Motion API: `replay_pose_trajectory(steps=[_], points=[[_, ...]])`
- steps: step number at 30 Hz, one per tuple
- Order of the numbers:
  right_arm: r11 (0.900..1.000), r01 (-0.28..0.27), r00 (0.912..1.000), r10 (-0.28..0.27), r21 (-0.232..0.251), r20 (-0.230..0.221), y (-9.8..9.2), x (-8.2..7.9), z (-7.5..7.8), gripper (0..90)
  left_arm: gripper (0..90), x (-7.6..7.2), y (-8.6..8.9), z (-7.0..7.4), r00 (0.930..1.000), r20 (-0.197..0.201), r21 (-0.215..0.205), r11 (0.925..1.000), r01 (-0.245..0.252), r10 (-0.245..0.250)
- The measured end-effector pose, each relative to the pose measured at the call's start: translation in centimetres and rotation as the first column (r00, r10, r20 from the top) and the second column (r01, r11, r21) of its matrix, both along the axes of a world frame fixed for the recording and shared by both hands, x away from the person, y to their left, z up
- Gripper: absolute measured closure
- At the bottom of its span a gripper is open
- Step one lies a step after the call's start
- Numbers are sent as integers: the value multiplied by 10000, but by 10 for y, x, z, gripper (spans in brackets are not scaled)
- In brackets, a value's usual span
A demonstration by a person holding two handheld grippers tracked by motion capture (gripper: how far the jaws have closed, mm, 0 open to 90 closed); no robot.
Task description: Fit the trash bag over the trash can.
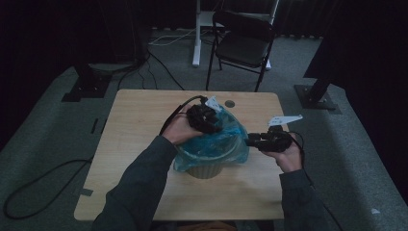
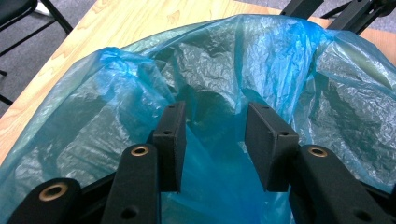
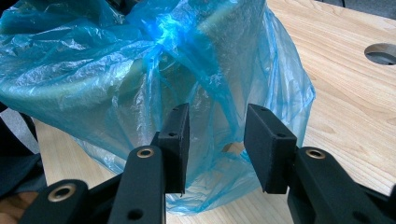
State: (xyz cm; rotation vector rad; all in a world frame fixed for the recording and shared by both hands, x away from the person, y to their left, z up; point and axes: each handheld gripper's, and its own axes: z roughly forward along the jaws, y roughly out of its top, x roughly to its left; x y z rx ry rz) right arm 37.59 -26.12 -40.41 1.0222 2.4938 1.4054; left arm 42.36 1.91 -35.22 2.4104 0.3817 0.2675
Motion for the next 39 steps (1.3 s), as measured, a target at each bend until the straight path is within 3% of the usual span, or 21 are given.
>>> replay_pose_trajectory(steps=[39], points=[[10000,-3,10000,3,37,-46,-1,0,-2,602,585,3,-7,-8,9997,89,800,9966,-212,206]])
